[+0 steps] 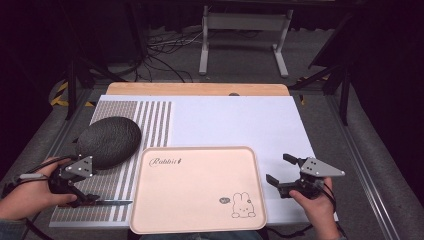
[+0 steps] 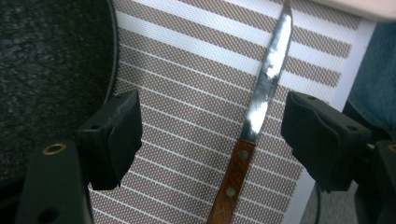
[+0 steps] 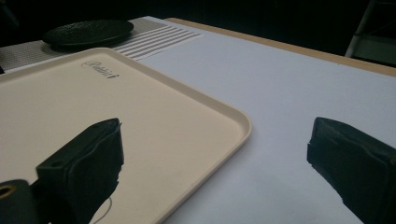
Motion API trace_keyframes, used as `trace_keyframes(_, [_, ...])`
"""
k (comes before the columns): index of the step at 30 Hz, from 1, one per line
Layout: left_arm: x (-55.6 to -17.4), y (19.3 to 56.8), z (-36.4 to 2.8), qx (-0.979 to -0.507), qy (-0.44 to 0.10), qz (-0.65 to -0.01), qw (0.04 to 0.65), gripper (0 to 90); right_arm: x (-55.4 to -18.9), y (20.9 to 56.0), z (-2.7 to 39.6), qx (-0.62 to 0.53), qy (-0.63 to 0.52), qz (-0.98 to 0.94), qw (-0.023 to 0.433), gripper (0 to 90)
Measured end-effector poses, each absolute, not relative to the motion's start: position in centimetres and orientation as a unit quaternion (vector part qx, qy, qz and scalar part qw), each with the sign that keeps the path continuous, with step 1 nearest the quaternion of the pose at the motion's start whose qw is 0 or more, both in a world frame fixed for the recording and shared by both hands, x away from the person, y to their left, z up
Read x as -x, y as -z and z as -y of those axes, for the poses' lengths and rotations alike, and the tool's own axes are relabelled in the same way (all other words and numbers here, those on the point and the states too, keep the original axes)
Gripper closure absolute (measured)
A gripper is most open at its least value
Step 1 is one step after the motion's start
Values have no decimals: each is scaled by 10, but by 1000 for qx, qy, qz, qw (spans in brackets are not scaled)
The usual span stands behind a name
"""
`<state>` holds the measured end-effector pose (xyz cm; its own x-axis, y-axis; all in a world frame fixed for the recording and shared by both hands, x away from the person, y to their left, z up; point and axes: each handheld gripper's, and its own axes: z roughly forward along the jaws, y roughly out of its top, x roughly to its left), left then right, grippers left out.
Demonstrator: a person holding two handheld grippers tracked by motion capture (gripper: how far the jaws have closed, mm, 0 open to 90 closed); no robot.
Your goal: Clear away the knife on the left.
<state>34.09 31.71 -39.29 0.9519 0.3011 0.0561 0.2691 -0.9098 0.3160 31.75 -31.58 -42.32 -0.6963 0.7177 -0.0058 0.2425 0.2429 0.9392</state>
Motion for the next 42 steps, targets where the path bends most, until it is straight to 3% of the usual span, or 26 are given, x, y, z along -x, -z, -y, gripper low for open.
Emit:
trace_keyframes(9, [-340,405,-314,-990,-24,-102,99,236,-317,424,316,-317,-526,-756,226,41])
trace_keyframes(20, [-337,416,-310,-997,-2,-64,29,395,-318,424,315,-317,-523,-758,227,39])
trace_keyframes(22, [-337,419,-310,-998,-1,-54,11,485,-318,425,315,-316,-524,-758,225,39])
trace_keyframes(25, [-336,420,-308,-999,1,-48,-6,544,-318,425,314,-314,-523,-759,225,39])
trace_keyframes(28, [-334,422,-306,-999,-2,-32,-34,715,-318,425,314,-313,-523,-760,226,40])
trace_keyframes(30, [-334,424,-305,-999,-4,-24,-43,764,-318,425,314,-313,-522,-760,226,40])
trace_keyframes(42, [-334,425,-302,-999,-1,-10,-51,772,-317,425,314,-312,-524,-760,224,41])
